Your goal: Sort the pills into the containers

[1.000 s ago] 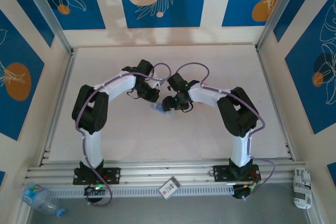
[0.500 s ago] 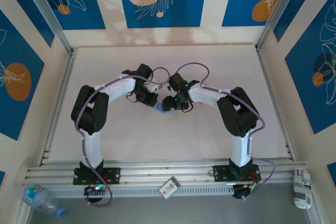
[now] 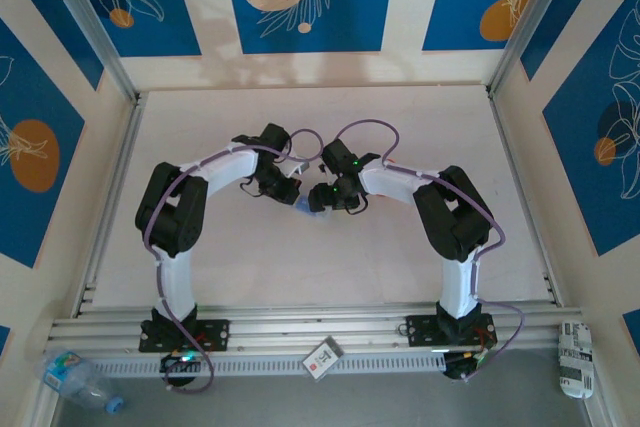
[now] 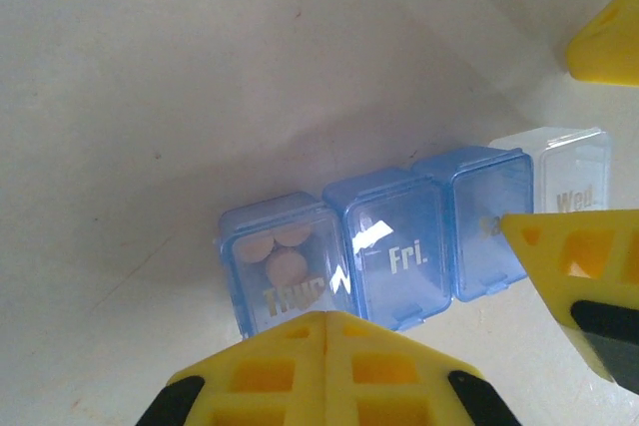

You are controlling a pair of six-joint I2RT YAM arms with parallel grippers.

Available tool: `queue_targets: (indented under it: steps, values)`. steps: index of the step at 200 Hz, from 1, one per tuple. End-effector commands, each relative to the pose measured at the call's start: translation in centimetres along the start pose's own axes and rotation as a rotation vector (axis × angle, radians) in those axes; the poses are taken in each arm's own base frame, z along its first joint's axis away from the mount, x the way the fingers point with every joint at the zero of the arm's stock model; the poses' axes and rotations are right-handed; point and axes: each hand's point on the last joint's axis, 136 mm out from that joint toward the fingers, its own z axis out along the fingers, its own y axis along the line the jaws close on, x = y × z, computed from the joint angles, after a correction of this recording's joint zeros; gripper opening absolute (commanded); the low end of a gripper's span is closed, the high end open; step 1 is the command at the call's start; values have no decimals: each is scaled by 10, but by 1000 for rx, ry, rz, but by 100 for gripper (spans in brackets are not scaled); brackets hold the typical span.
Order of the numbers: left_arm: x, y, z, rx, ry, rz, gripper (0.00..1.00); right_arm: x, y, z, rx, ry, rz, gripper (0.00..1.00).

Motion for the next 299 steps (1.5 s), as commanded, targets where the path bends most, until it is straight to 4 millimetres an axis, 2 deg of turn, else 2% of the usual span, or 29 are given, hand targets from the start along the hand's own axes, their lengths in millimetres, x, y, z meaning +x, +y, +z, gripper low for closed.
queue_targets:
  steps: [1,99,127,151,185,207,213,225,227,229,232,248,268,287,293,299]
  values:
    - [8,-2,5,0,23,-12,0,20,-16,16,60,63,19,68]
    - [18,2,17,2,46,-28,0,23,-17,18,60,72,23,68]
    - [3,-2,8,8,-2,-17,0,18,-12,13,47,69,12,67]
    - [-18,-7,-9,5,-79,3,2,5,-5,-1,18,40,7,68]
    - [-55,-11,-49,-29,-228,33,15,-27,9,-41,-55,-43,3,69]
    - [-80,-13,-88,-51,-351,44,33,-50,18,-75,-102,-113,-1,71]
    - [-85,-13,-99,-52,-385,44,42,-56,20,-86,-118,-134,-3,71]
    - [-94,-15,-121,-58,-445,52,74,-68,21,-109,-133,-182,1,72]
    - [-95,-15,-125,-59,-454,54,80,-70,21,-113,-135,-190,2,73]
    - [-96,-15,-128,-61,-463,56,94,-72,22,-117,-138,-199,1,73]
    - [-98,-15,-133,-63,-475,58,99,-74,21,-122,-140,-209,4,74]
    - [-103,-15,-158,-80,-537,68,100,-89,15,-156,-165,-284,26,76]
    - [-106,-12,-188,-121,-631,77,100,-103,-4,-201,-184,-386,70,81]
    - [-107,-6,-216,-186,-734,78,100,-112,-31,-241,-164,-493,109,91]
    - [-106,-3,-224,-207,-765,80,100,-113,-40,-252,-152,-526,122,100]
    - [-105,-2,-232,-231,-799,86,100,-114,-49,-263,-141,-555,136,99]
